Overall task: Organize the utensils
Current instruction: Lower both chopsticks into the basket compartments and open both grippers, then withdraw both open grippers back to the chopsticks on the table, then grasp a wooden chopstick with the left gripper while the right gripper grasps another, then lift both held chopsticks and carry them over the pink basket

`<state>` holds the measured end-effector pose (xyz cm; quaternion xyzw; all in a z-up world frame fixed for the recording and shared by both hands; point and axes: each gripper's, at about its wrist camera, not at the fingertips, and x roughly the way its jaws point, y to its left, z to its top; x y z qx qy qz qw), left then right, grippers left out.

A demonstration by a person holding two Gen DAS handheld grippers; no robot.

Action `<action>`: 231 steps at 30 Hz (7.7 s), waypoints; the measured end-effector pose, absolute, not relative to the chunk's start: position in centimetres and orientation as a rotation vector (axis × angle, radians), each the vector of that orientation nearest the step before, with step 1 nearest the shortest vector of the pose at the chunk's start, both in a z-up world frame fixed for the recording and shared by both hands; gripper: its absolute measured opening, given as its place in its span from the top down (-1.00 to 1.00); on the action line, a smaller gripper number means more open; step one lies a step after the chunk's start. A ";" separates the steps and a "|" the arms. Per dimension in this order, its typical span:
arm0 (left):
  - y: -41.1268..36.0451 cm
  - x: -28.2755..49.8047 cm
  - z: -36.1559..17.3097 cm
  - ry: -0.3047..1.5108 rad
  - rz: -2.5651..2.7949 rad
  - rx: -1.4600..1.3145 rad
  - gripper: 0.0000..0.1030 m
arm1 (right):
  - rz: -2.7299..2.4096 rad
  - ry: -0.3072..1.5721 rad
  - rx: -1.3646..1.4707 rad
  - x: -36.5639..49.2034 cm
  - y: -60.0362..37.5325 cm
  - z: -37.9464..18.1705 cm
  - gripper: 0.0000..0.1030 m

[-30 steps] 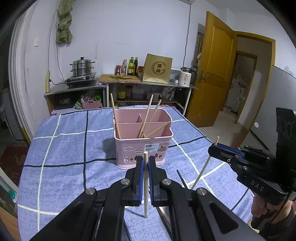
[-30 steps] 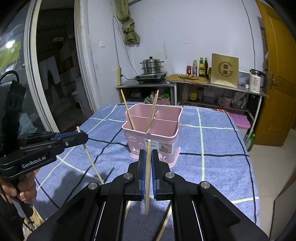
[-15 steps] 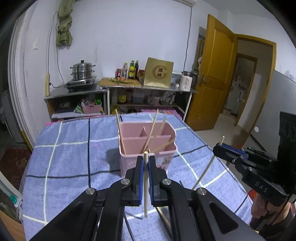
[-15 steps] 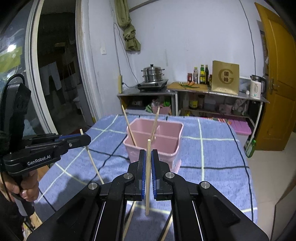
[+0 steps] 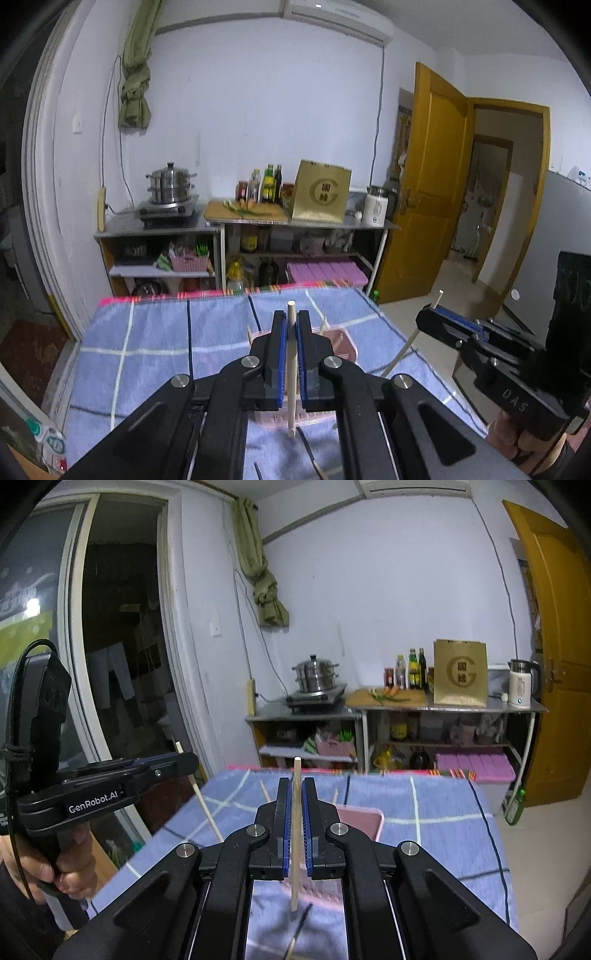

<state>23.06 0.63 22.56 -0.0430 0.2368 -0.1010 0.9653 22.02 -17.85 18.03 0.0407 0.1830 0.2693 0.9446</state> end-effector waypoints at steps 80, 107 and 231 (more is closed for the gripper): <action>-2.9 17.1 2.1 0.784 -0.261 -0.204 0.55 | 0.421 0.685 0.064 17.7 -24.9 2.0 0.65; -6.9 19.8 -4.5 0.974 -0.232 -0.179 0.55 | 0.393 0.913 -0.037 19.1 -22.9 -4.2 0.65; -3.1 18.3 13.9 0.652 -0.279 -0.036 0.90 | 0.471 0.517 0.000 18.1 -22.1 12.1 0.91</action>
